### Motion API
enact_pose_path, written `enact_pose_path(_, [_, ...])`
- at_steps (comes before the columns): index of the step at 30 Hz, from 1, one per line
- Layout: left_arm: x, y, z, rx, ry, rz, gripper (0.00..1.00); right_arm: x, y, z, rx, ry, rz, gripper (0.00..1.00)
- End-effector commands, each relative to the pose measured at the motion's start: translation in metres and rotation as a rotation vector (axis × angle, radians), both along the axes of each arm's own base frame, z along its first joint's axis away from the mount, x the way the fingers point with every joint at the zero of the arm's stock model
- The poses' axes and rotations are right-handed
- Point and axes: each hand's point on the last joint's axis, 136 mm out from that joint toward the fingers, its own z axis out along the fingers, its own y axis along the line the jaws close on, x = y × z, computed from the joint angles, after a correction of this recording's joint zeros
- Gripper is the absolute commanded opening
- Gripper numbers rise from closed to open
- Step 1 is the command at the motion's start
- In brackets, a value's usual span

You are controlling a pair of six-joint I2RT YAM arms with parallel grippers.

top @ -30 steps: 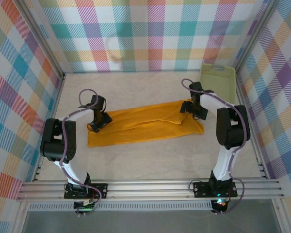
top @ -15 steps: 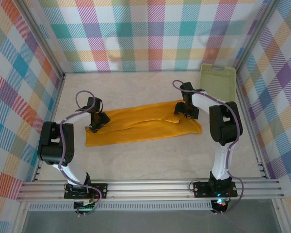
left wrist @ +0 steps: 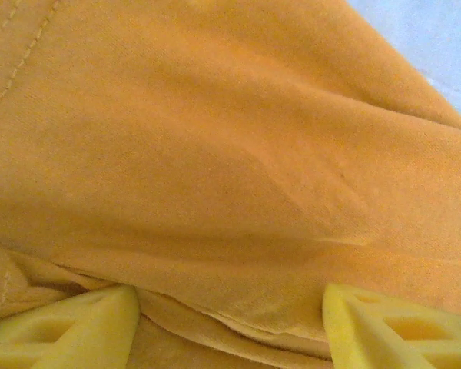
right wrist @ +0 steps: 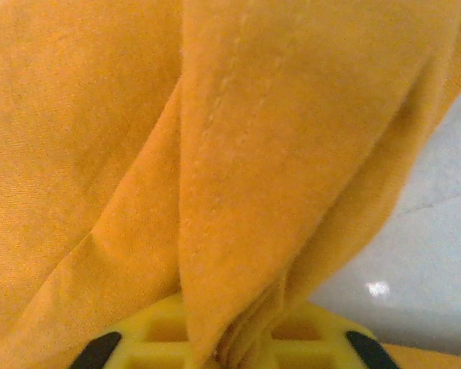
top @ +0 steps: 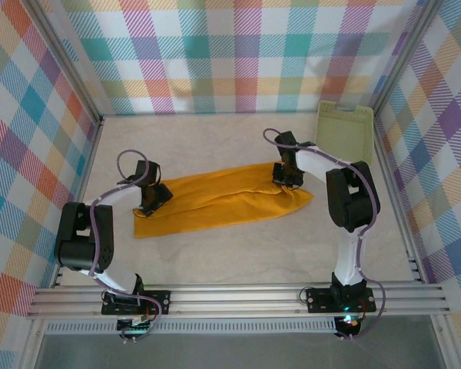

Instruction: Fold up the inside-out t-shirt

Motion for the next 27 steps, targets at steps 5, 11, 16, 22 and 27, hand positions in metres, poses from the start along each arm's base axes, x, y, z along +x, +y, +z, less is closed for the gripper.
enact_pose_path(5, [-0.056,0.009,0.013,0.022,0.111,0.022,0.75,-0.024,-0.040,0.045,-0.183,-0.061,0.008,0.00])
enact_pose_path(11, [-0.055,0.036,0.049,0.039,0.043,0.068,0.84,-0.027,-0.056,0.080,-0.325,-0.119,0.053,0.00])
enact_pose_path(16, [-0.059,0.035,0.050,0.036,0.043,0.036,0.83,-0.023,-0.043,0.112,-0.388,-0.188,0.129,0.00])
enact_pose_path(22, [-0.069,-0.001,0.023,0.020,0.114,-0.094,0.74,-0.016,-0.029,0.143,-0.531,-0.227,0.213,0.00])
enact_pose_path(27, [-0.080,-0.024,-0.001,0.004,0.138,-0.125,0.63,-0.013,-0.008,0.163,-0.631,-0.255,0.307,0.00])
